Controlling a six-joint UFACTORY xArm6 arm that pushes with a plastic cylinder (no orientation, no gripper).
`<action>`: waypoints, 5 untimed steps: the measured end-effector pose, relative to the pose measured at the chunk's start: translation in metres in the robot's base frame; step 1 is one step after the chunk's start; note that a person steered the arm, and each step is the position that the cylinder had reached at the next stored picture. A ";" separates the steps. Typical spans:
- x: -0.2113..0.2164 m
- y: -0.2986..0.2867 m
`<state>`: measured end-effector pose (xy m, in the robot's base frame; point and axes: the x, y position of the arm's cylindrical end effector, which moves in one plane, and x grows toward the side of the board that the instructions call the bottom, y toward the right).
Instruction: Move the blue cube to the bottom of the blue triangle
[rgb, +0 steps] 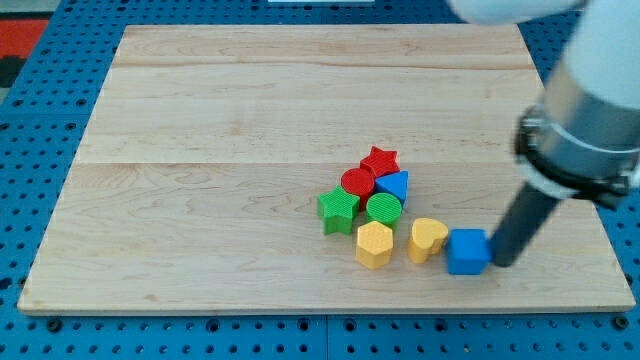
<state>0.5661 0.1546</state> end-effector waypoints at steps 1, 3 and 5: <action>0.000 -0.022; -0.004 -0.034; 0.028 -0.020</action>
